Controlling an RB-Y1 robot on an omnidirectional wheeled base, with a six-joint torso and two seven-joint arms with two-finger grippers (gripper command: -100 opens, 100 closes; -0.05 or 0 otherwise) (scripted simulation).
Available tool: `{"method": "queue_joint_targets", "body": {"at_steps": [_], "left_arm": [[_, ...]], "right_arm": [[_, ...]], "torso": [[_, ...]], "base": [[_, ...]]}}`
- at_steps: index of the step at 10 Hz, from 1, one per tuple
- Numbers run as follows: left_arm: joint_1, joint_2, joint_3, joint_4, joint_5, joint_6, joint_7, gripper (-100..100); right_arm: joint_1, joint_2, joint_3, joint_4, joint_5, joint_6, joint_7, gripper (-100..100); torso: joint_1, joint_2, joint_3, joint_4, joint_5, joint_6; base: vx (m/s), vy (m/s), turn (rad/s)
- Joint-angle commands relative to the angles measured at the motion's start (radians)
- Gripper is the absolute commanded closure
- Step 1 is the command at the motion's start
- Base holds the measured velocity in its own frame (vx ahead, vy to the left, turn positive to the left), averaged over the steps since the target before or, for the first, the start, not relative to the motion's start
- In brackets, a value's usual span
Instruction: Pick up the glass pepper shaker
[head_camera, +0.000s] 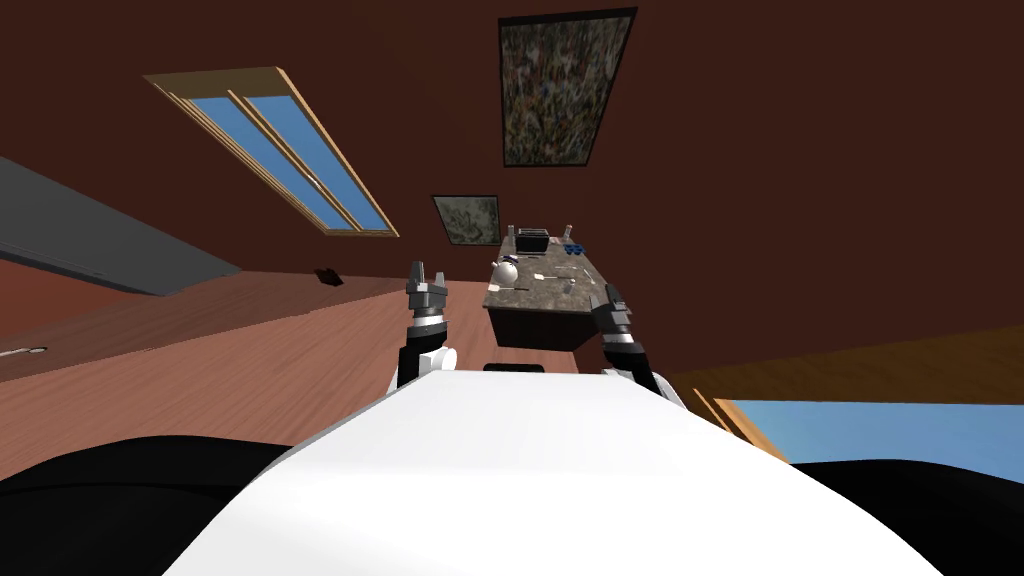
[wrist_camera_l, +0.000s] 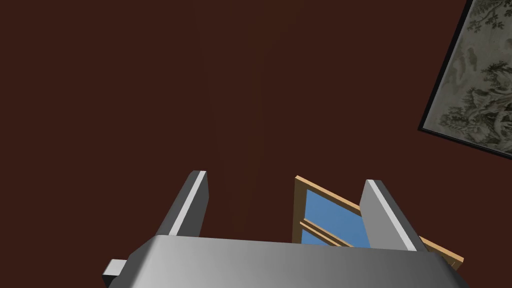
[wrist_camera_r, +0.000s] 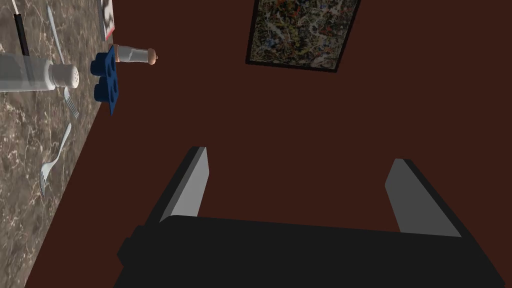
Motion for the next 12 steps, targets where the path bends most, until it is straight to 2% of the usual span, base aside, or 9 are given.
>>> {"method": "queue_joint_targets", "body": {"at_steps": [1, 7, 8, 9, 10, 12], "left_arm": [[0.000, 0.000, 0.000, 0.000, 0.000, 0.000, 0.000, 0], [0.000, 0.000, 0.000, 0.000, 0.000, 0.000, 0.000, 0], [0.000, 0.000, 0.000, 0.000, 0.000, 0.000, 0.000, 0], [0.000, 0.000, 0.000, 0.000, 0.000, 0.000, 0.000, 0], [0.000, 0.000, 0.000, 0.000, 0.000, 0.000, 0.000, 0], [0.000, 0.000, 0.000, 0.000, 0.000, 0.000, 0.000, 0]], "right_arm": [[0.003, -0.029, -0.011, 0.026, 0.004, -0.008, 0.000, -100], [0.073, -0.203, -0.050, 0.150, 0.059, -0.006, 0.019, -100], [0.073, -0.221, -0.050, 0.150, 0.059, -0.006, 0.019, -100], [0.086, -0.255, -0.055, 0.176, 0.071, -0.004, 0.023, -100], [0.086, -0.263, -0.055, 0.176, 0.071, -0.004, 0.023, -100], [0.111, -0.337, -0.062, 0.229, 0.093, 0.003, 0.032, -100]], "torso": [[0.000, 0.000, 0.000, 0.000, 0.000, 0.000], [-0.002, -0.004, -0.002, -0.001, 0.000, 0.000], [-0.001, -0.004, -0.002, -0.001, 0.000, 0.000], [-0.001, -0.006, -0.003, -0.001, 0.000, 0.000], [-0.001, -0.007, -0.004, -0.001, 0.000, 0.000], [-0.002, -0.008, -0.005, -0.002, 0.000, 0.000]], "base": [[-0.101, 0.039, 0.004], [-0.119, 0.046, 0.045], [-0.079, 0.031, 0.021], [-0.070, 0.027, 0.055], [-0.055, 0.024, 0.038], [-0.072, 0.022, 0.084]]}}
